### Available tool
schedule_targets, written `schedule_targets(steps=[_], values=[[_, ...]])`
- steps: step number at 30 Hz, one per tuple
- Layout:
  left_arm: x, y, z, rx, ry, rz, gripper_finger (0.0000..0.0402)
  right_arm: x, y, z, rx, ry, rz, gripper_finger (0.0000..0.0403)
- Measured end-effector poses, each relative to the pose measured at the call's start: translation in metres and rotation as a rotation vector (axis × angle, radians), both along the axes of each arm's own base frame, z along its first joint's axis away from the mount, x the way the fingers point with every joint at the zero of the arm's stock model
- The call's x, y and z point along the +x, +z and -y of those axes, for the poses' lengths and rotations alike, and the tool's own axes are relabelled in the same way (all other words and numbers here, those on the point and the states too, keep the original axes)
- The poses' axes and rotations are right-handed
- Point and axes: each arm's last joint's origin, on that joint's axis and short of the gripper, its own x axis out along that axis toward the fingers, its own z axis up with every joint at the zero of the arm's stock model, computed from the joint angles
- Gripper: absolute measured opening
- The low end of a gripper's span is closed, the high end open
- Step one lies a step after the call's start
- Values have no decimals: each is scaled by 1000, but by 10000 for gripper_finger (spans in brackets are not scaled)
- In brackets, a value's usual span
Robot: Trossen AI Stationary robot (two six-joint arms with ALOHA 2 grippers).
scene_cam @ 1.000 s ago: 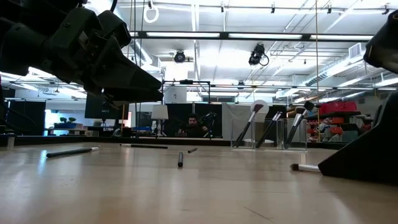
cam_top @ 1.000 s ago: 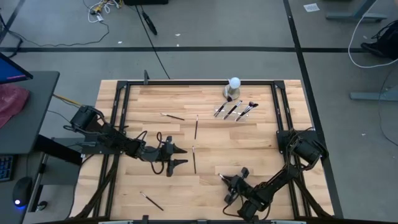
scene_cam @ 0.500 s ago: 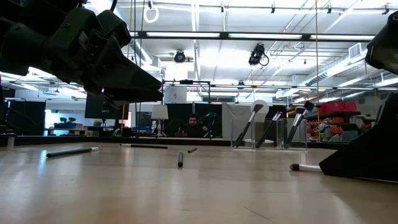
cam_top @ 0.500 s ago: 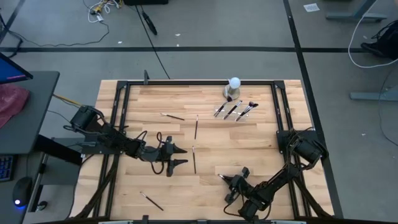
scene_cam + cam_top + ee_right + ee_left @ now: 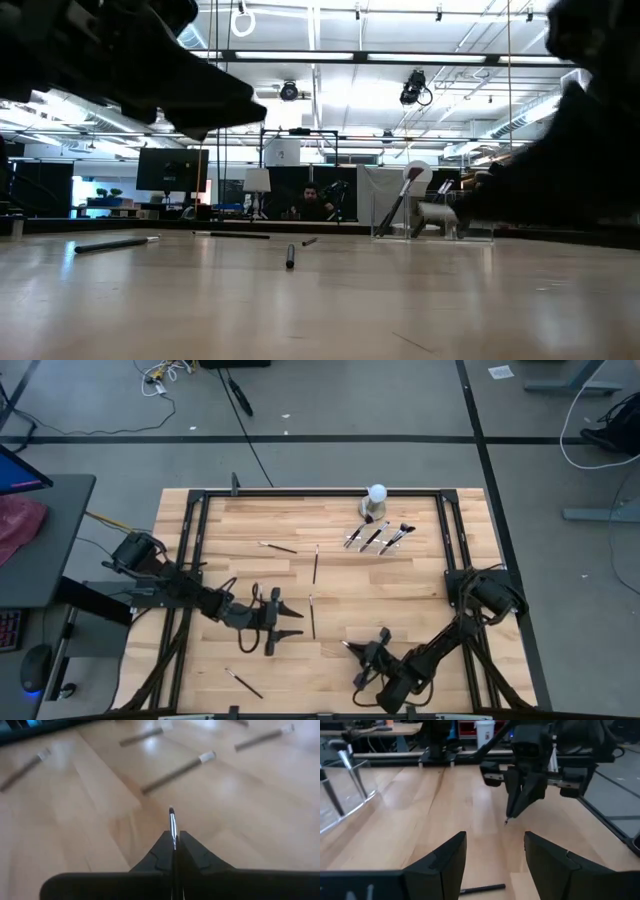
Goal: Put items in baskets/containers
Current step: Put the eyeshadow brush into the transparent organizer
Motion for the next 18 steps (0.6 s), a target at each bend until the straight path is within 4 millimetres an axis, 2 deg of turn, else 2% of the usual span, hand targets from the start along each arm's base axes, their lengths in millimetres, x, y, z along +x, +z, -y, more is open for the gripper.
schedule_targets(steps=[8, 11, 15, 18], values=[[0, 2, 5, 20, -62, 15, 202, 30, 32, -9, -106, 82, 176, 10], [0, 5, 7, 11, -116, 42, 202, 41, 50, -10, -147, 185, 242, 10], [-2, 10, 12, 12, -168, 92, 202, 55, 76, -4, -196, 321, 395, 11], [-4, 15, 16, 15, -185, 144, 202, 64, 86, 6, -237, 371, 474, 12]])
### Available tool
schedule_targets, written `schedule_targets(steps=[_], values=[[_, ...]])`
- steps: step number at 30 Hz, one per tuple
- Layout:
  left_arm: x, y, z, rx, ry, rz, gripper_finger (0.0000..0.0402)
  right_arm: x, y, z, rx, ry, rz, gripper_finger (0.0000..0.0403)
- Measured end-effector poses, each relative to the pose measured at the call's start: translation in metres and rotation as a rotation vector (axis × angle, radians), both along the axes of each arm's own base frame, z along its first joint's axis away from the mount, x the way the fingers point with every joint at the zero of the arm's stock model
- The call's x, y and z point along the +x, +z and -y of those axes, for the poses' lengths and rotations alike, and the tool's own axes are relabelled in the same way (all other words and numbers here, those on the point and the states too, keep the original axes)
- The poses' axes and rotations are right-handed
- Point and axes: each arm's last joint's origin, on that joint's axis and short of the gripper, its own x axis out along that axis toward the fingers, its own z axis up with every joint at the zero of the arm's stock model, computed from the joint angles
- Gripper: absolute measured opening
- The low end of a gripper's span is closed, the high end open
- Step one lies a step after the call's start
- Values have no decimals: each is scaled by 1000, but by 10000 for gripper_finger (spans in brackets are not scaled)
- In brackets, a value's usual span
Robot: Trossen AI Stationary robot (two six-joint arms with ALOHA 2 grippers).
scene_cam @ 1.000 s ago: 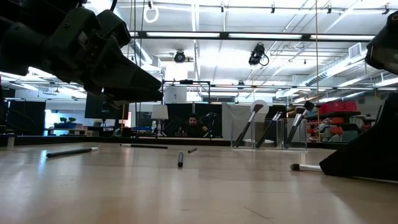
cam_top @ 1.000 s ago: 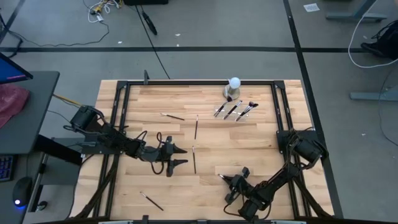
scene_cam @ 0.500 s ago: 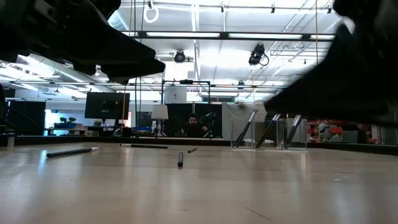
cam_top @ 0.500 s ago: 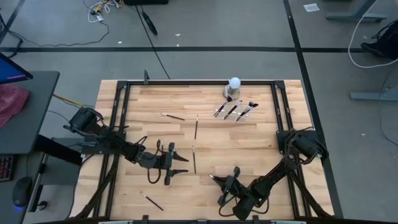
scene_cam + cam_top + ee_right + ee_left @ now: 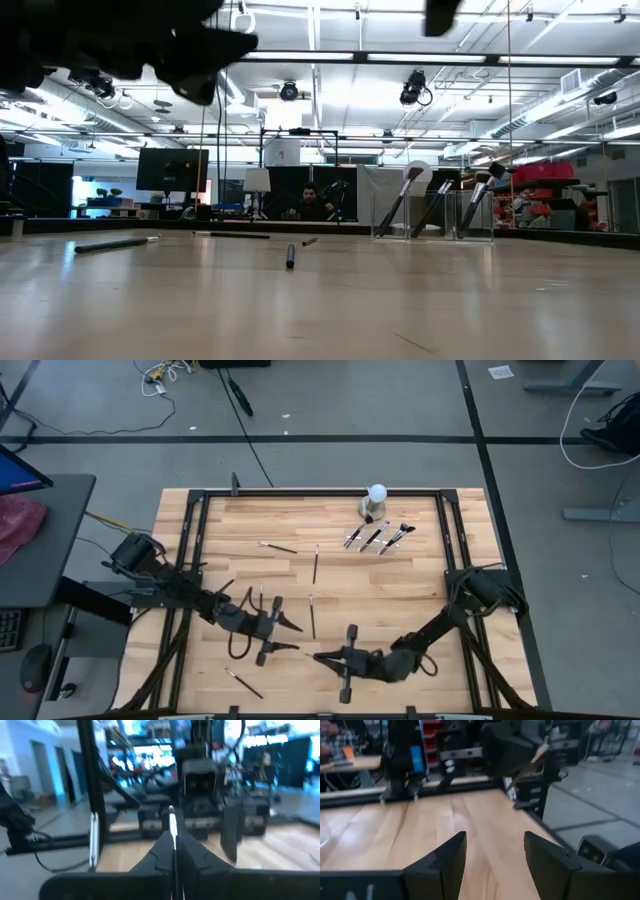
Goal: Put items in baskets/containers
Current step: Put the eyeshadow brush into the transparent organizer
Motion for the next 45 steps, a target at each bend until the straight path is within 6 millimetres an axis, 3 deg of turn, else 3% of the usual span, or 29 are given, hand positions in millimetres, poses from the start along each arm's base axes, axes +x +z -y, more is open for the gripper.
schedule_targets(steps=[9, 16, 23, 28, 34, 45], values=[[-4, 17, 6, -48, -16, 161, 202, 21, 6, 27, -5, 117, 69, 12], [-10, 23, 13, -43, -45, 229, 202, 23, 6, 29, -9, 121, 75, 12], [1, 37, 21, -58, -41, 261, 202, 23, 6, 29, -8, 121, 76, 12], [3, 37, 21, -39, -16, 244, 197, 22, 7, 29, -7, 121, 78, 12], [3, 37, 21, -39, -15, 244, 160, 22, 7, 28, -7, 122, 79, 12], [3, 37, 22, -41, -28, 245, 46, 23, 7, 29, -7, 120, 78, 12]])
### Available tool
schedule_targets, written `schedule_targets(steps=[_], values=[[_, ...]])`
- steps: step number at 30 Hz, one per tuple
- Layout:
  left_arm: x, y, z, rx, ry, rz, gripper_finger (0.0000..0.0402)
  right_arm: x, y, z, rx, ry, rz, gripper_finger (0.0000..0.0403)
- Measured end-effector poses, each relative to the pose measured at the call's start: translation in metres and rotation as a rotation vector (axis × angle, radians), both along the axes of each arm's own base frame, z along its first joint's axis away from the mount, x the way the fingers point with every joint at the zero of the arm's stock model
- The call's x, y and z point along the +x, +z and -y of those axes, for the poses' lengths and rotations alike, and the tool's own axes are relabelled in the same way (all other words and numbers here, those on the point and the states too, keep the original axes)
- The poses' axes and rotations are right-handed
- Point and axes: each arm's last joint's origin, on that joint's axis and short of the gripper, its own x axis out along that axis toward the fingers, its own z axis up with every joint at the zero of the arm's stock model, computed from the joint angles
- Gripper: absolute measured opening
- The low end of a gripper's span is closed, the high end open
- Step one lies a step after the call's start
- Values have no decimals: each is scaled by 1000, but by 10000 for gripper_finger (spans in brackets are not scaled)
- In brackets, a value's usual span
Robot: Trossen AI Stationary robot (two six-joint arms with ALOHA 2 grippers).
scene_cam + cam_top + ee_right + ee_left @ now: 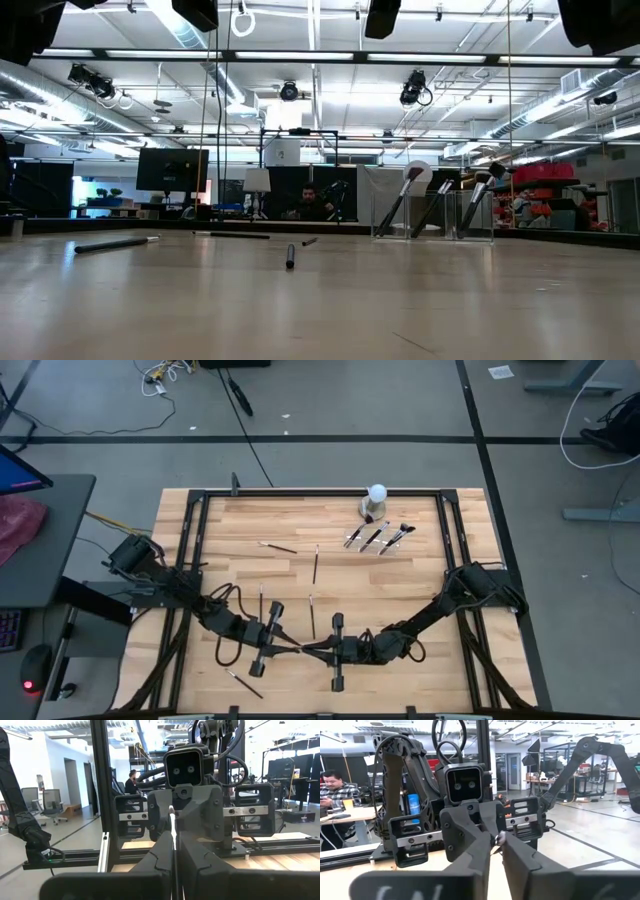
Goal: Put items in baskets/containers
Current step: Put the eyeshadow brush into the transparent organizer
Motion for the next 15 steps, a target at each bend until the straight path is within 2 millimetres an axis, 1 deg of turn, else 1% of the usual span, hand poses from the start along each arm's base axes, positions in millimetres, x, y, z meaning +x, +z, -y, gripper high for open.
schedule_targets(steps=[4, 9, 12, 15], values=[[0, 0, 0, 8, -8, 2, 12, 0, 0, 0, 2, -5, 0, 12], [0, -1, 0, 12, -20, -2, 13, 0, -1, 0, -5, -5, -10, 24], [1, -4, 1, 24, -21, -37, 8, 0, -5, -1, -28, -30, -49, 42], [2, -8, 0, 18, -19, -81, 7, -3, -7, -4, -44, -101, -99, 69]])
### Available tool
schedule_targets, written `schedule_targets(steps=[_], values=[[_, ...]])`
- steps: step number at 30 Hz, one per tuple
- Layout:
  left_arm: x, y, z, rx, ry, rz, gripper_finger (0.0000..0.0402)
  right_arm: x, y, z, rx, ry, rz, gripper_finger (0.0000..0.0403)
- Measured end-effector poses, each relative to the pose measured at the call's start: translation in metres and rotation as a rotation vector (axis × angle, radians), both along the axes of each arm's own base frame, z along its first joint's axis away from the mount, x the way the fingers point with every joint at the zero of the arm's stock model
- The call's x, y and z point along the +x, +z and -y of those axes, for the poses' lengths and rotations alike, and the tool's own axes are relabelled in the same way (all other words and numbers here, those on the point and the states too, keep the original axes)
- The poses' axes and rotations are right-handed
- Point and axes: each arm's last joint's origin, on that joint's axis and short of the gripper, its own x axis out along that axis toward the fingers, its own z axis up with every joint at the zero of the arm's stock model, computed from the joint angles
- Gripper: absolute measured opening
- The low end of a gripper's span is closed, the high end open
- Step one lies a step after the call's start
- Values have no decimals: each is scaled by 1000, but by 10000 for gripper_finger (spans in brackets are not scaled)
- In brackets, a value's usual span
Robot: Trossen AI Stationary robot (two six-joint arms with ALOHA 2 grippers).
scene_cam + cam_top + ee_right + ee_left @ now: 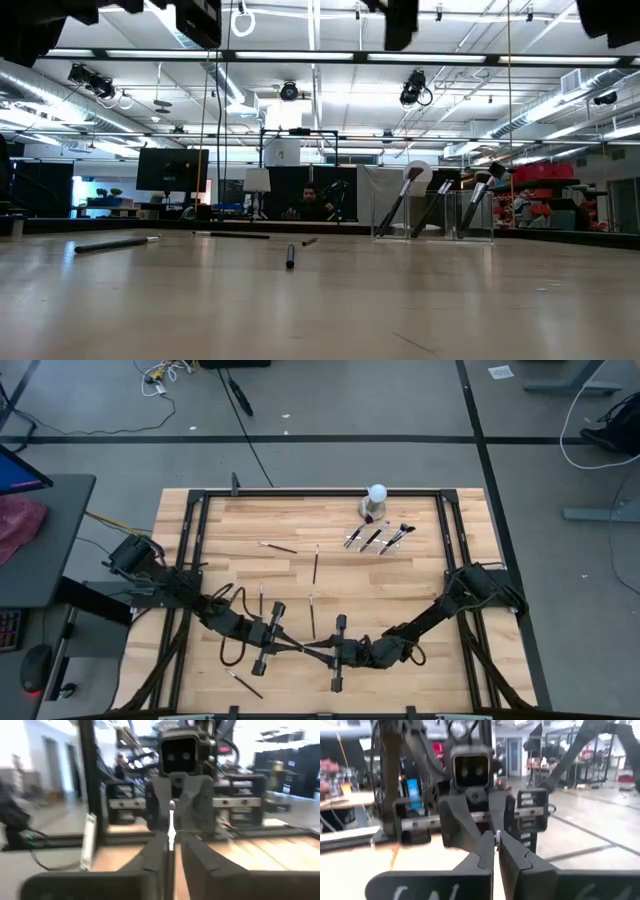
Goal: Put items in baskets/containers
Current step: Put the eyeshadow brush into the transparent organizer
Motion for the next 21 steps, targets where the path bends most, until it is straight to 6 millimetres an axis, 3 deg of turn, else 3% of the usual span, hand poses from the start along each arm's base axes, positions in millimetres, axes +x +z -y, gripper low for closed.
schedule_targets(steps=[5, 11, 16, 21], values=[[3, -13, -3, -7, 5, -134, 9, -14, 10, -4, -31, -70, -195, 124], [11, -24, -18, -83, 96, -266, 8, -33, 22, 13, 175, -19, -481, 184], [25, -24, -30, -119, 126, -345, 8, -29, 12, 22, 230, 7, -576, 208], [42, -16, -32, -107, 98, -432, 9, -19, -1, 33, 231, -34, -597, 203]])
